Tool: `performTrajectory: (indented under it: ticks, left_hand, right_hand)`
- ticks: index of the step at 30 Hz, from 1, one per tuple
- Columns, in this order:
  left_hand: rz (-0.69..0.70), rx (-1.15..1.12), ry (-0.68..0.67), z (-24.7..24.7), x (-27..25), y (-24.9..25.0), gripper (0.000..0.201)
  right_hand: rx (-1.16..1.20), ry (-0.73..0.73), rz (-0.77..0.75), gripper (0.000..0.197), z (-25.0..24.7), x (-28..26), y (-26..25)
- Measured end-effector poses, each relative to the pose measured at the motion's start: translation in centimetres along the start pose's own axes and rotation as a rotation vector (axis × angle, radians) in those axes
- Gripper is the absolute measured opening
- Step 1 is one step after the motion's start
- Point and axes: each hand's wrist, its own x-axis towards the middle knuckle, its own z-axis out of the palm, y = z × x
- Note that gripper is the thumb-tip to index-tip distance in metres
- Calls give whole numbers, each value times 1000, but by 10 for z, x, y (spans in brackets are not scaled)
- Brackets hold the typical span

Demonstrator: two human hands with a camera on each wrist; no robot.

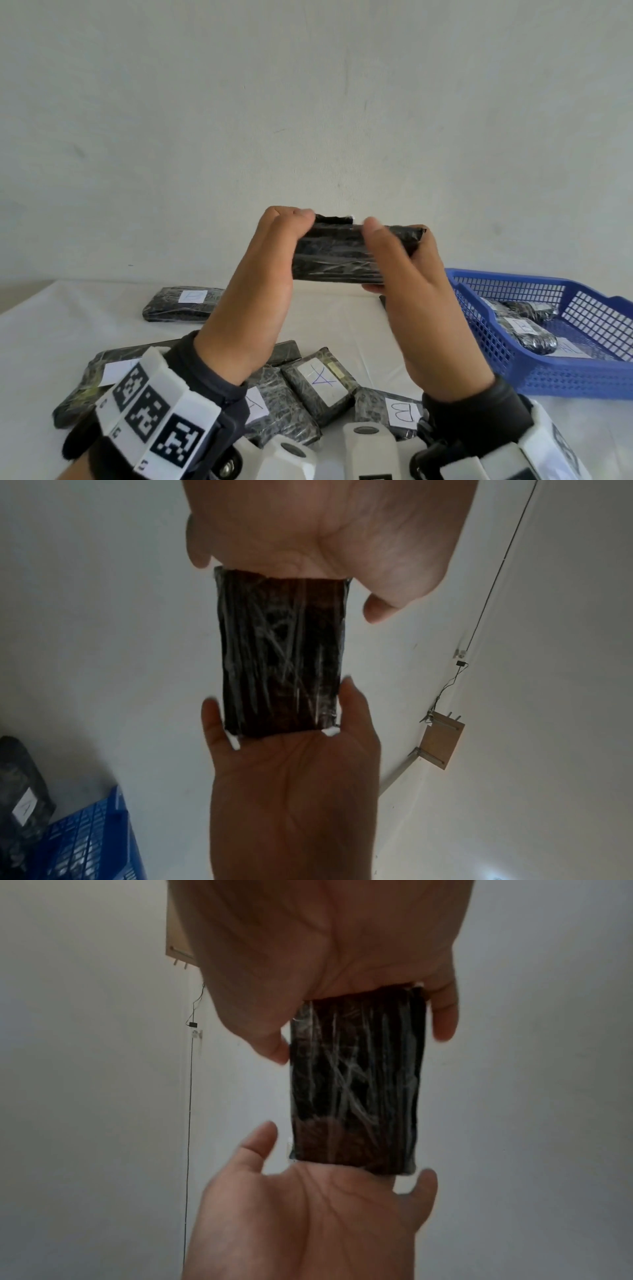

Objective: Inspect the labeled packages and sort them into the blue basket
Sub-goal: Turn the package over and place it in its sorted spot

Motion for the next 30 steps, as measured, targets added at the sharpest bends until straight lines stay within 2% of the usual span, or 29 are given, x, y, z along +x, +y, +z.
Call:
performTrajectory:
  ticks: [2, 5, 9, 11, 14, 18, 21, 24, 28, 30]
  left_hand:
    - [12, 66, 0, -4, 2, -2, 47]
    - [84, 176, 38, -4, -3, -2, 59]
    - [32, 114, 0, -4, -1, -1, 68]
    - [21, 128, -24, -5, 0, -1, 65]
    - [78, 234, 35, 0, -6, 5, 53]
    - [95, 258, -24, 6, -9, 6, 62]
    - [95, 232, 3, 8, -8, 2, 43]
    - [102, 225, 25, 10, -10, 2, 43]
    - [62, 224, 6, 10, -10, 5, 42]
    - [37, 213, -5, 8, -9, 7, 36]
  right_hand:
    - [-18, -17, 9, 36, -7, 0, -1]
    - [-99, -3, -58, 34, -13, -1, -5]
    - [-84, -3, -93, 43, -11, -3, -6]
    - [-64, 8, -100, 45, -11, -1, -6]
    - [31, 25, -78, 39, -12, 1, -6]
    - [10, 42, -102, 39, -8, 4, -4]
    - [-16, 79, -120, 41, -5, 2, -1]
    - [-14, 104, -127, 34, -2, -1, 0]
    - [-42, 130, -109, 48, -1, -2, 0]
    - [-42, 124, -96, 53, -2, -1, -1]
